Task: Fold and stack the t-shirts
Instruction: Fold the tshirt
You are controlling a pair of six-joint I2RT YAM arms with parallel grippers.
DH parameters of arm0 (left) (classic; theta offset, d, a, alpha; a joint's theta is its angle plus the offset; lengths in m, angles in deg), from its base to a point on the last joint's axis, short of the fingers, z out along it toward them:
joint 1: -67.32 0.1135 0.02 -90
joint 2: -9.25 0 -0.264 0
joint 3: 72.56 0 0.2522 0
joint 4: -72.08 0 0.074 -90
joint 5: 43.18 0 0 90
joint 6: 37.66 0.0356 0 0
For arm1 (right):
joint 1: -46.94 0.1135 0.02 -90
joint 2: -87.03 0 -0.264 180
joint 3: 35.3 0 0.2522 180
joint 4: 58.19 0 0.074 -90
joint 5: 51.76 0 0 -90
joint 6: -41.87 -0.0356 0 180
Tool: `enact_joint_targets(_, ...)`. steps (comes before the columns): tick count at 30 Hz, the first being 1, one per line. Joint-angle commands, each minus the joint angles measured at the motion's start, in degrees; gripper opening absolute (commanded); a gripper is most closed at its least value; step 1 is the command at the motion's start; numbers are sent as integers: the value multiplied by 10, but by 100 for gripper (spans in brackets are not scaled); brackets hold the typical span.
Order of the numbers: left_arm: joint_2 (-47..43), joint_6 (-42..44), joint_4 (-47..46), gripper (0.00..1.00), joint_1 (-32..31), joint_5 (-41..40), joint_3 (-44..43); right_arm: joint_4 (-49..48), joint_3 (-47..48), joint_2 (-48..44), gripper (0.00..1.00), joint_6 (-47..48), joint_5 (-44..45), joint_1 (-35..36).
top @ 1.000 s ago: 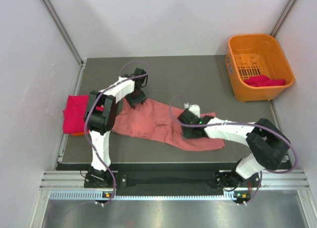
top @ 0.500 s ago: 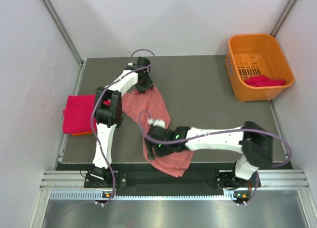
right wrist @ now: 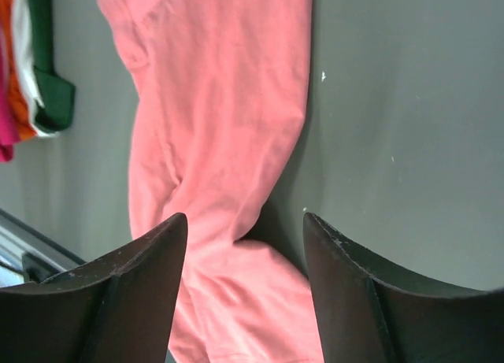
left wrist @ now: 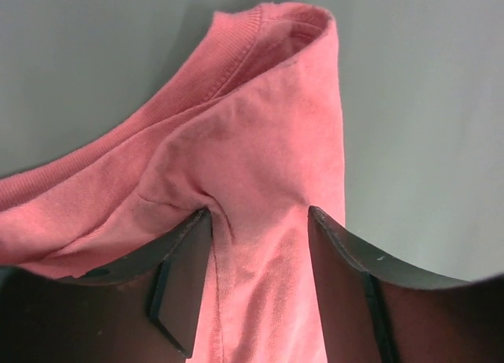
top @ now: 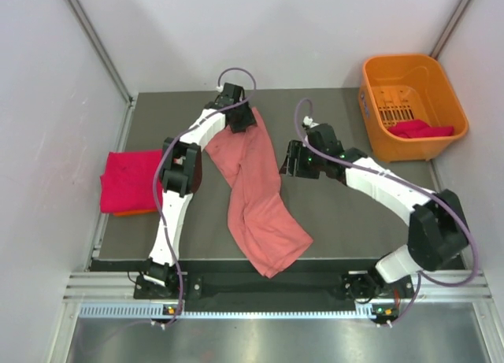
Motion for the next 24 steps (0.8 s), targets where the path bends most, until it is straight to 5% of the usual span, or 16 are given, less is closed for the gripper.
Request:
enact_joint_targets(1,-8,41,-33,58,11,-12,13,-26,54,54,61,54,-73,-27)
enact_joint_targets(6,-64,84,-101,67,26,65,79,-41,148,164,64,75,-154,-96)
enact_joint_targets(10,-75,96,-75,72,31,71,48,-19,259,274,66,73,-207,-124)
enact_joint_targets(11,-87,97,-69,76,31,72,48,-11,307,320,66,67,-236,-131)
enact_joint_targets(12,-99,98,-74,93,33,68,72,7,330,339,66,65,-246,-133)
enact_joint_targets(13,-113,99,-79,98,34,66,87,14,350,356,66,64,-251,-133)
enact_joint_targets(17,-209,103,-85,99,37,39,163,64,448,431,66,61,-254,-135)
enact_joint_targets(24,-357,64,-55,98,37,-40,354,106,473,468,60,64,-267,-138)
